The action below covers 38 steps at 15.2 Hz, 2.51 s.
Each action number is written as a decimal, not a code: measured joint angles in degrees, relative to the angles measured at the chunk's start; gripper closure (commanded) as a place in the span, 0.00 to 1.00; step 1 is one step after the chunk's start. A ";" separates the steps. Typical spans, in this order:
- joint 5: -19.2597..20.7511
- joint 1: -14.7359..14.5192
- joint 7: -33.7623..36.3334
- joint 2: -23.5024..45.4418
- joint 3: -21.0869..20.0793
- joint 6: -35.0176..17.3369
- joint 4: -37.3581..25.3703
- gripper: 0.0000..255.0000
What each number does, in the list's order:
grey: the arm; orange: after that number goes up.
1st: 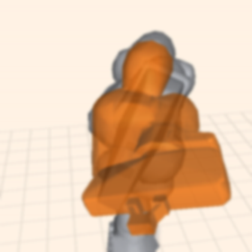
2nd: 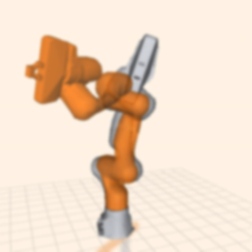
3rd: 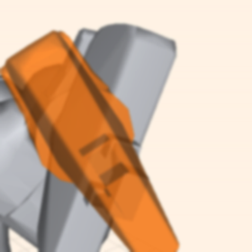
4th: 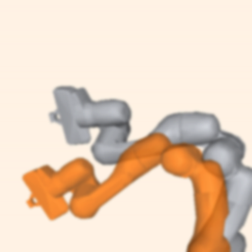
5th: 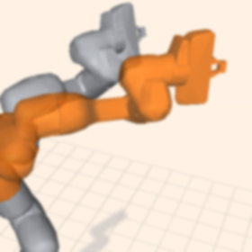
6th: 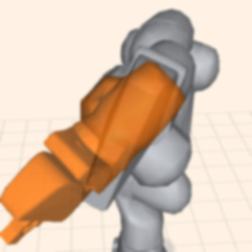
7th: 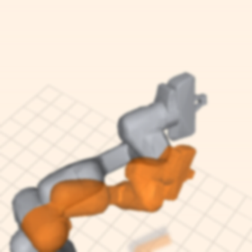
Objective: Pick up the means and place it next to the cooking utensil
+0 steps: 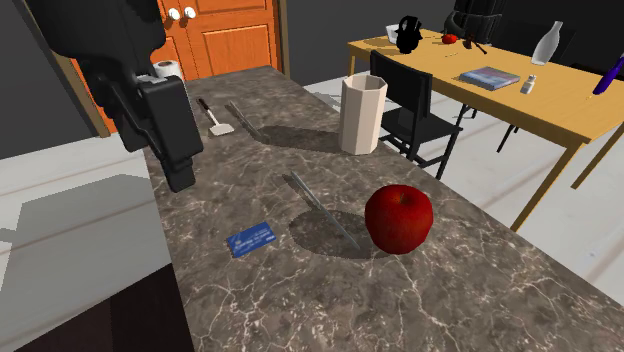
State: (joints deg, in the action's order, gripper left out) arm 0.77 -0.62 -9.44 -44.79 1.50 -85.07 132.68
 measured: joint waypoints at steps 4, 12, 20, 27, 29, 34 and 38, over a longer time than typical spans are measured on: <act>1.12 -1.41 -5.22 2.53 1.82 -3.55 0.71 0.00; 3.37 -6.82 -25.39 14.93 8.15 -18.12 1.39 0.00; 0.95 -12.42 -46.02 31.43 12.04 -30.40 -3.97 0.00; -3.67 -15.93 -63.44 44.50 11.82 -38.03 -9.82 0.00; -4.84 -16.45 -67.75 47.65 11.25 -39.09 -11.98 0.00; -5.94 -16.55 -70.25 50.50 10.88 -42.76 -11.15 0.00; -6.46 -16.59 -70.58 51.87 10.72 -45.08 -10.17 0.00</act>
State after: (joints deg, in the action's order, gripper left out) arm -5.70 -17.22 -80.02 7.09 12.22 -130.15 122.52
